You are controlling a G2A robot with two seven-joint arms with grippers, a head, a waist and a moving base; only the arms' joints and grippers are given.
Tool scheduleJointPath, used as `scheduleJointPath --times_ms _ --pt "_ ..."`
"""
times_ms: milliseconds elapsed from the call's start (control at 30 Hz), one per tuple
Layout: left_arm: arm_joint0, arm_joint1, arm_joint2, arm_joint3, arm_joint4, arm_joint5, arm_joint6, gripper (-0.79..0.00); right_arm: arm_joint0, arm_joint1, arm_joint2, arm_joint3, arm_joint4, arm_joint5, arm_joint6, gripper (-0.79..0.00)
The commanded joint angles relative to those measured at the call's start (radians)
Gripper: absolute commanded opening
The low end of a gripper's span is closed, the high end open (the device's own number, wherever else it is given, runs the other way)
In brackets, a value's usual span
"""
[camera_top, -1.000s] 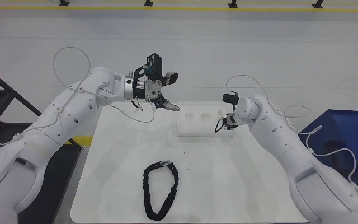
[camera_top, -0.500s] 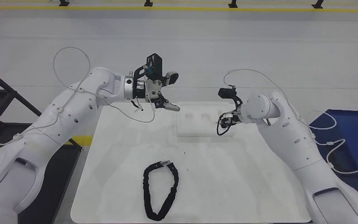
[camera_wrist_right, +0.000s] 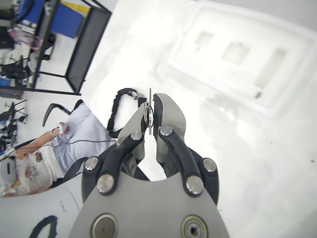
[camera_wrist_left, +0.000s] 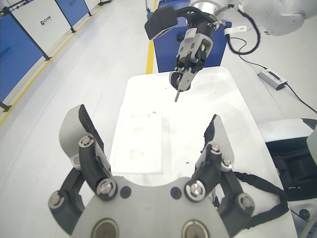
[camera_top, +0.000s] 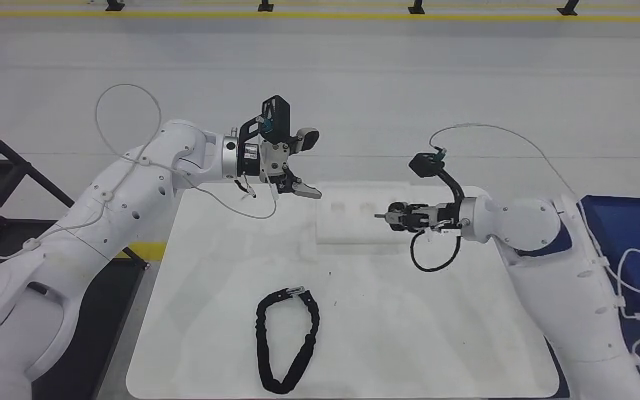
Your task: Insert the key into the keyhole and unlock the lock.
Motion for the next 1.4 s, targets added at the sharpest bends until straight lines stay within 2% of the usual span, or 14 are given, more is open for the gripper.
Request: scheduleJointPath --times_ms 0,200,367,1300,1367 --pt "0.000 0.000 0.000 0.000 0.000 0.000 0.000 0.000 -0.010 0.003 0.024 0.000 0.091 -0.089 0.003 -0.785" --pt "0.000 0.000 0.000 0.000 0.000 0.000 0.000 0.000 -0.068 0.017 0.094 -0.053 0.199 -0.259 -0.025 -0.785" --pt "0.000 0.000 0.000 0.000 0.000 0.000 0.000 0.000 -0.128 0.026 0.149 -0.084 0.224 -0.323 -0.088 -0.785" --pt "0.000 0.000 0.000 0.000 0.000 0.000 0.000 0.000 -0.151 0.032 0.169 -0.089 0.246 -0.334 -0.095 -0.785" --pt "0.016 0.003 -0.007 -0.013 0.015 0.030 -0.015 0.000 -0.151 0.032 0.169 -0.089 0.246 -0.334 -0.095 -0.785"
